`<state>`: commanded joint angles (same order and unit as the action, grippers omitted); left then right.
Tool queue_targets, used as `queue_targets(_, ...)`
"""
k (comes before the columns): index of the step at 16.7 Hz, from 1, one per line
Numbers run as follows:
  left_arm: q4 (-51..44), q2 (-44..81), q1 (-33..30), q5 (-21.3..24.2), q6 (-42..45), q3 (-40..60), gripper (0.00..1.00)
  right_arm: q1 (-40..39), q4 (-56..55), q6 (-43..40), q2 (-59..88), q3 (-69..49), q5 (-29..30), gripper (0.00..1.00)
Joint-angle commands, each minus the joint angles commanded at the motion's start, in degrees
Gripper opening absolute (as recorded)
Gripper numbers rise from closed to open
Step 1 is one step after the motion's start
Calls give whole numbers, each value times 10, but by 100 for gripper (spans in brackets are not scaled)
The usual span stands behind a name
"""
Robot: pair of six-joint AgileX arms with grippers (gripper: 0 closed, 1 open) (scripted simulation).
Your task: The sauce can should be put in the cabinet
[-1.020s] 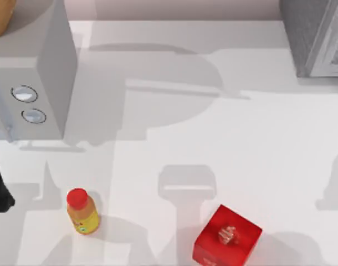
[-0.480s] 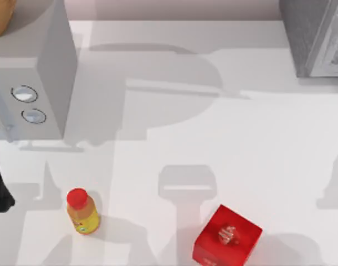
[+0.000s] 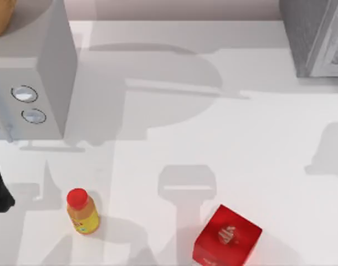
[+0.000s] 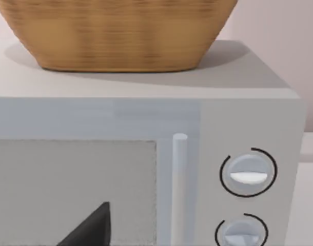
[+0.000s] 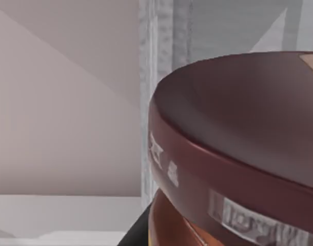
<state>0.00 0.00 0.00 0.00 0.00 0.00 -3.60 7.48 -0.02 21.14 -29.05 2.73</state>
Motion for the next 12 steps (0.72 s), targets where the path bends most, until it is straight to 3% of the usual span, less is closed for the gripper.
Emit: queue_targets(12, 0, 0, 0, 0, 0, 0, 100, -54, 173, 4, 435, -599, 69, 0)
